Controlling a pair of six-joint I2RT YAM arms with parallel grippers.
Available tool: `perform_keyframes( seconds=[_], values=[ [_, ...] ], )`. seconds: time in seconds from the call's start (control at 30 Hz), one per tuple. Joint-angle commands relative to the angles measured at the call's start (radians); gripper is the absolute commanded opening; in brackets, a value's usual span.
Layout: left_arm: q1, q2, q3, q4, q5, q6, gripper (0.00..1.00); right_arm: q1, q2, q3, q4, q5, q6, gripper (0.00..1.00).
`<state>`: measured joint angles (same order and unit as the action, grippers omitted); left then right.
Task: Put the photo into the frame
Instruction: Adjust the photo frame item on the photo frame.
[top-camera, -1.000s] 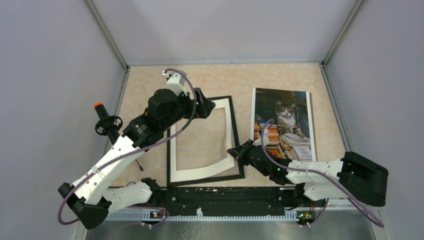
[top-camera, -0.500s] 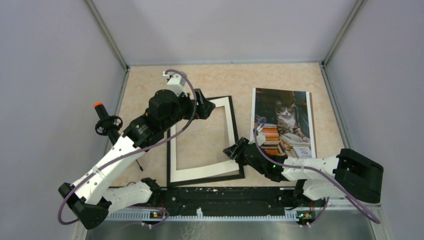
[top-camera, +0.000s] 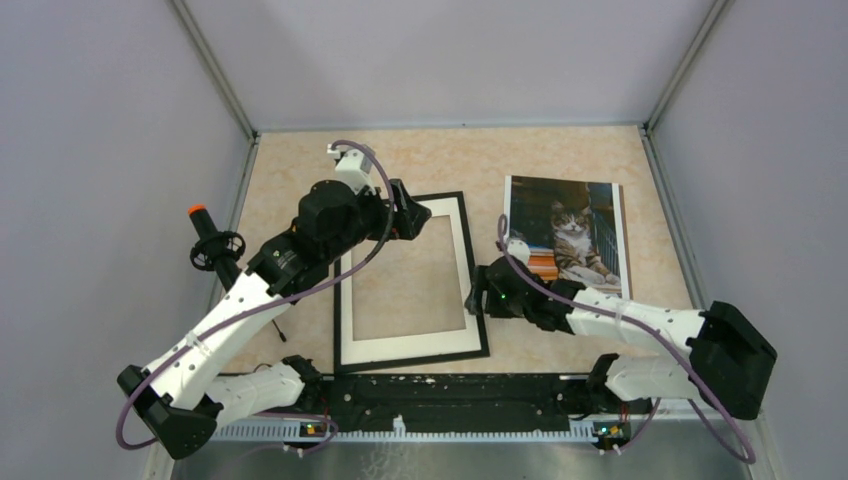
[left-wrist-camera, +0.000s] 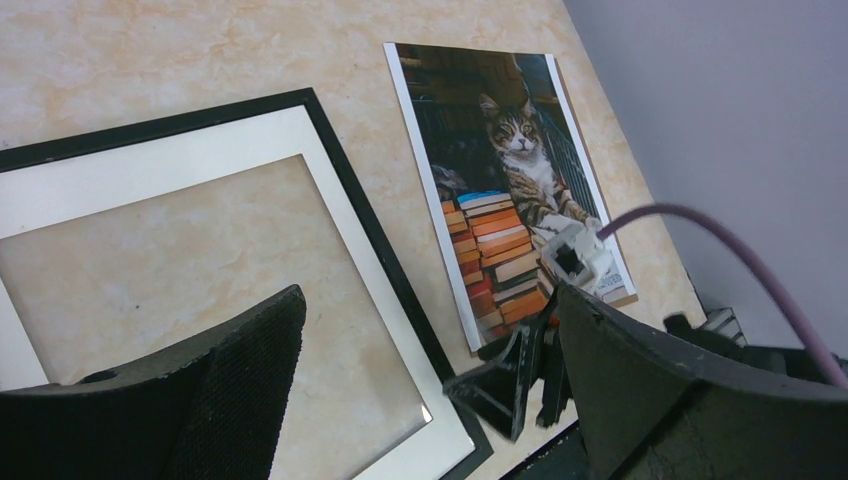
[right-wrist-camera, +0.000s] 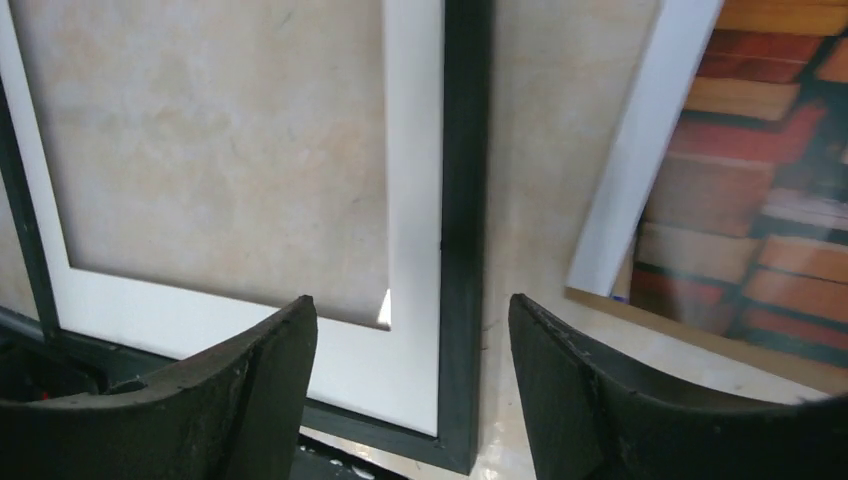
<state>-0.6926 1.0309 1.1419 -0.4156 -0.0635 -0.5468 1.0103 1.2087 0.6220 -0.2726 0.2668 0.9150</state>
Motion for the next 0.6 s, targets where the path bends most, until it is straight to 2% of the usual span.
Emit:
perform_keyframes(
  seconds=[0.0,0.03,0.07,0.17,0.33,0.57],
  values=[
    [-0.002,-0.011,-0.01,0.061,0.027,0.005,0.98,-0.155,-0.065,-0.018,-0.024,-0.164,-0.187,0.59],
    [-0.001,-0.011,-0.01,0.059,0.028,0.005,0.98,-0.177,-0.057,-0.012,-0.017,-0.18,-0.206,0.54],
    [-0.001,-0.013,-0.009,0.055,0.027,0.006,0.98,-0.187,-0.039,0.003,-0.017,-0.183,-0.224,0.54],
    [-0.002,-0.025,-0.013,0.05,0.019,0.007,0.98,-0.19,0.053,0.046,0.015,-0.219,-0.285,0.61],
    [-0.002,-0.023,-0.02,0.053,0.026,0.005,0.98,-0.19,0.208,0.103,0.065,-0.168,-0.314,0.57],
    [-0.001,-0.023,-0.035,0.059,0.036,-0.001,0.98,-0.191,0.364,0.185,0.076,0.014,-0.329,0.34]
  ],
)
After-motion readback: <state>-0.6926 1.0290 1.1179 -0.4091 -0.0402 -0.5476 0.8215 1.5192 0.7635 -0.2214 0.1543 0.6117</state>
